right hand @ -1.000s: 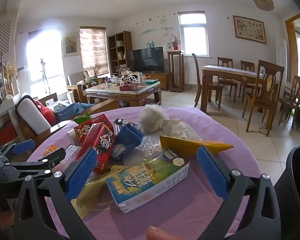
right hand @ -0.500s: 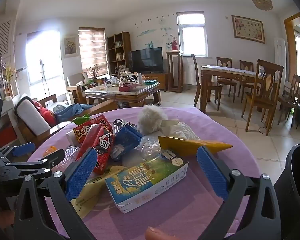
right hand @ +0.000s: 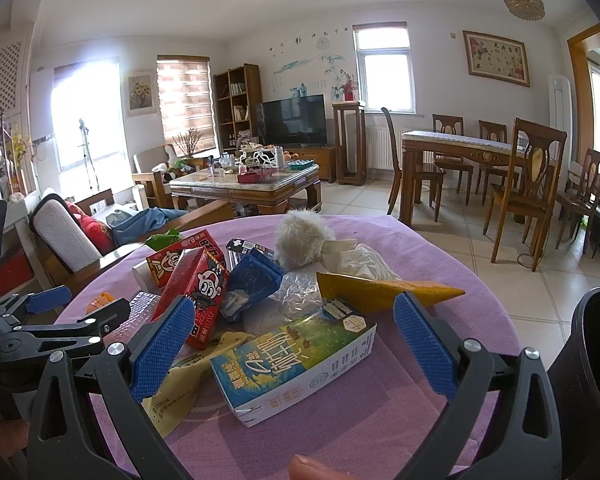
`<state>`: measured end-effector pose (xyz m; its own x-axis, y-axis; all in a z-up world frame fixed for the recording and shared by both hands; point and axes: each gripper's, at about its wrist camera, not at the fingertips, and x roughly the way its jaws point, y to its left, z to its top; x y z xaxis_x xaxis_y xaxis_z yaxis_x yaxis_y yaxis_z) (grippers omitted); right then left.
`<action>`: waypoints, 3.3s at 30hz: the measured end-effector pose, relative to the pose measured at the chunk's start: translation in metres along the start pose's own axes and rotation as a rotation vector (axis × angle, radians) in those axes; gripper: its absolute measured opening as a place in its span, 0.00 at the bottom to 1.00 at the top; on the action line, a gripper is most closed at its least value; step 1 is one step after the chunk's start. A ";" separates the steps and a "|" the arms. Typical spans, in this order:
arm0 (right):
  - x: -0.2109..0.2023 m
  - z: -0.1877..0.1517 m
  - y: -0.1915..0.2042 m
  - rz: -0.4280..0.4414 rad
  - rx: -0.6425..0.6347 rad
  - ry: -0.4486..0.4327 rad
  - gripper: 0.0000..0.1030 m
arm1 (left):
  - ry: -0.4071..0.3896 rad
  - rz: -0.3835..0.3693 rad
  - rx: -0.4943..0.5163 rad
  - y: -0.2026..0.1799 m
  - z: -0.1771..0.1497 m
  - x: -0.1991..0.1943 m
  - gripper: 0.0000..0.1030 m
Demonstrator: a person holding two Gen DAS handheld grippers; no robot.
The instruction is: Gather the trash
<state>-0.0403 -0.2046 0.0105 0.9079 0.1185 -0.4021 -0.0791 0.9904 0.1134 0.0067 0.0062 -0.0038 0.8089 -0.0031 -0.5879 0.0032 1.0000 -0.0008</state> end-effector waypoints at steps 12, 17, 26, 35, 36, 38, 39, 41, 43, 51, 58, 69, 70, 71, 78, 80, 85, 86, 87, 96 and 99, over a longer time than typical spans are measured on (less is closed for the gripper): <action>0.000 0.000 -0.001 0.001 0.002 0.000 0.96 | 0.001 -0.002 0.000 0.000 0.000 0.000 0.96; 0.001 0.000 0.000 0.001 0.003 -0.001 0.96 | 0.002 -0.004 -0.001 0.001 0.000 0.001 0.96; 0.001 0.000 -0.001 0.001 0.005 0.003 0.96 | 0.004 -0.004 -0.001 0.001 0.000 0.001 0.96; -0.001 0.000 -0.001 0.002 0.008 0.005 0.96 | 0.005 -0.005 -0.003 0.001 0.000 0.001 0.96; -0.001 0.000 -0.001 0.002 0.008 0.005 0.96 | 0.005 -0.004 -0.003 0.001 0.000 0.001 0.96; -0.001 0.000 -0.002 0.002 0.008 0.005 0.96 | 0.006 -0.005 -0.003 0.001 0.000 0.001 0.96; -0.001 0.000 -0.002 0.002 0.008 0.005 0.96 | 0.006 -0.005 -0.003 0.001 0.001 0.001 0.96; -0.001 0.000 -0.002 0.002 0.008 0.006 0.96 | 0.006 -0.005 -0.004 0.001 0.000 0.001 0.96; -0.002 0.000 -0.002 0.002 0.008 0.006 0.96 | 0.007 -0.005 -0.003 0.001 0.001 0.001 0.96; -0.001 0.000 -0.002 0.003 0.011 0.006 0.96 | 0.007 -0.008 -0.006 0.002 0.000 0.004 0.96; -0.001 0.000 -0.003 0.003 0.012 0.006 0.96 | 0.008 -0.008 -0.006 0.003 0.000 0.005 0.96; 0.000 0.004 -0.010 0.046 0.025 0.027 0.96 | -0.008 -0.099 -0.017 0.020 0.003 0.004 0.96; -0.003 0.006 -0.013 0.054 0.012 0.023 0.96 | -0.012 -0.100 -0.010 0.027 0.007 0.004 0.96; -0.008 0.011 -0.022 0.048 -0.005 0.020 0.96 | -0.019 -0.096 -0.004 0.038 0.014 0.002 0.96; 0.033 0.079 -0.067 0.162 0.054 0.161 0.96 | 0.074 -0.377 -0.177 0.145 0.063 0.056 0.96; 0.065 0.091 -0.058 0.186 0.028 0.230 0.96 | 0.115 -0.390 -0.138 0.132 0.073 0.081 0.96; 0.141 0.099 -0.034 0.271 0.043 0.388 0.85 | 0.298 -0.481 -0.092 0.088 0.089 0.162 0.87; 0.153 0.097 -0.032 0.274 0.052 0.418 0.81 | 0.322 -0.491 -0.096 0.084 0.089 0.172 0.83; 0.165 0.094 -0.028 0.266 0.051 0.451 0.81 | 0.356 -0.496 -0.109 0.079 0.087 0.187 0.80; 0.208 0.073 -0.014 0.249 0.052 0.599 0.43 | 0.444 -0.549 -0.226 0.079 0.080 0.237 0.32; 0.197 0.071 -0.017 0.252 0.062 0.579 0.39 | 0.436 -0.569 -0.283 0.089 0.076 0.234 0.27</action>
<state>0.1693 -0.2036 -0.0062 0.4935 0.3838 -0.7805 -0.2217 0.9232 0.3139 0.2403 0.0941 -0.0800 0.4232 -0.5748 -0.7004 0.1510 0.8069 -0.5710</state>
